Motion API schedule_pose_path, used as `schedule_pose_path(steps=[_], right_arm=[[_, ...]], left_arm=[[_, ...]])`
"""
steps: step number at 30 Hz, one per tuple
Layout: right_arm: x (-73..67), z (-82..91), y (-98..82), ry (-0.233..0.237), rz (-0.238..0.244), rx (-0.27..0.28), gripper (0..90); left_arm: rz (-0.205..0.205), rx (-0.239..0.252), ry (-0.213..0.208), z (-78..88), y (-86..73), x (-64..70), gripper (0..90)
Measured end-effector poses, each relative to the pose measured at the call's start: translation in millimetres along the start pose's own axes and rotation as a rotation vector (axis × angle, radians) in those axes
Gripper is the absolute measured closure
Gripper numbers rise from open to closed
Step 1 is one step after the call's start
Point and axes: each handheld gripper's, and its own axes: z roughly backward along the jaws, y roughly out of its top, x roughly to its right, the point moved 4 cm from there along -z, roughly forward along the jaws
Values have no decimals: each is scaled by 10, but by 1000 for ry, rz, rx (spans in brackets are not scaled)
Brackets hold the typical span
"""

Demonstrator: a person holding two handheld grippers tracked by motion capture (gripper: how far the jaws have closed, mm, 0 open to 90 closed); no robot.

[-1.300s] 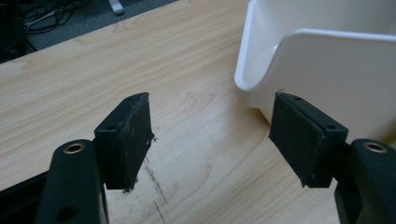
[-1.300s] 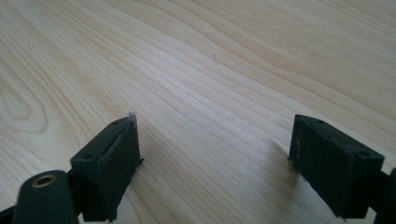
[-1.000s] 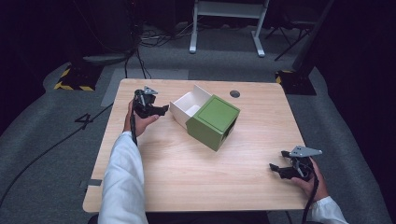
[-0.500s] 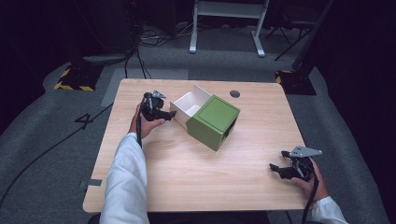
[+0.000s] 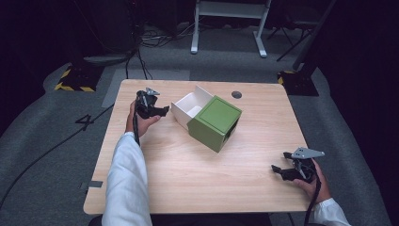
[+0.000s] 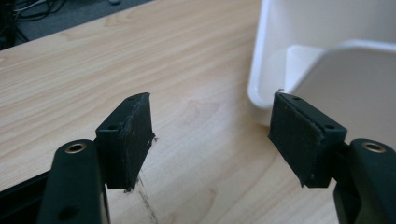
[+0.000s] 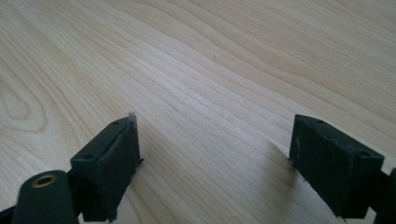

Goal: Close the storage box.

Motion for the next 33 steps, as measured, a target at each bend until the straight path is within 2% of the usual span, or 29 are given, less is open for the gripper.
schedule_pose_path(steps=[2,4,5,7,8,11,12,13,14,15,17,20,22,24,25,26,31,33], right_arm=[[0,0,0,1,0,0,162],[0,0,0,0,0,0,162],[-1,1,0,0,0,0,162],[0,1,-1,-2,3,0,162],[-2,2,0,-1,2,0,162],[-3,2,0,-2,4,1,163],[-4,3,0,-3,5,1,163],[-3,2,0,-2,4,1,163],[-3,2,0,-2,4,1,163],[-3,3,0,-3,5,1,163],[-4,3,0,-3,5,1,163],[-4,3,0,-3,4,1,163],[-3,2,0,-2,4,1,163],[-3,2,0,-2,4,1,163],[-3,2,0,-2,4,0,163],[-3,2,0,-2,4,0,162],[-2,2,0,-2,4,0,163],[-3,2,0,-2,4,1,163]], left_arm=[[24,25,12,-28,65,-28,296],[29,36,11,-51,112,-33,296],[31,37,-4,-61,132,-33,296],[33,38,-10,-84,150,-26,295],[14,24,-7,-125,174,-5,312],[12,18,-48,-182,171,49,312],[12,18,-48,-182,171,49,309],[-4,4,-75,-206,160,88,308],[-4,4,-75,-206,160,88,309],[-9,1,-103,-210,150,128,310],[-9,6,-117,-215,142,152,311],[-15,-16,-154,-234,100,210,314],[-21,-20,-169,-241,85,225,352],[-16,-35,-205,-271,43,270,380],[-14,-42,-219,-287,21,293,470],[-7,-45,-245,-308,-5,322,476],[-6,-48,-281,-333,-14,385,519],[-21,-55,-303,-344,-6,417,551]])
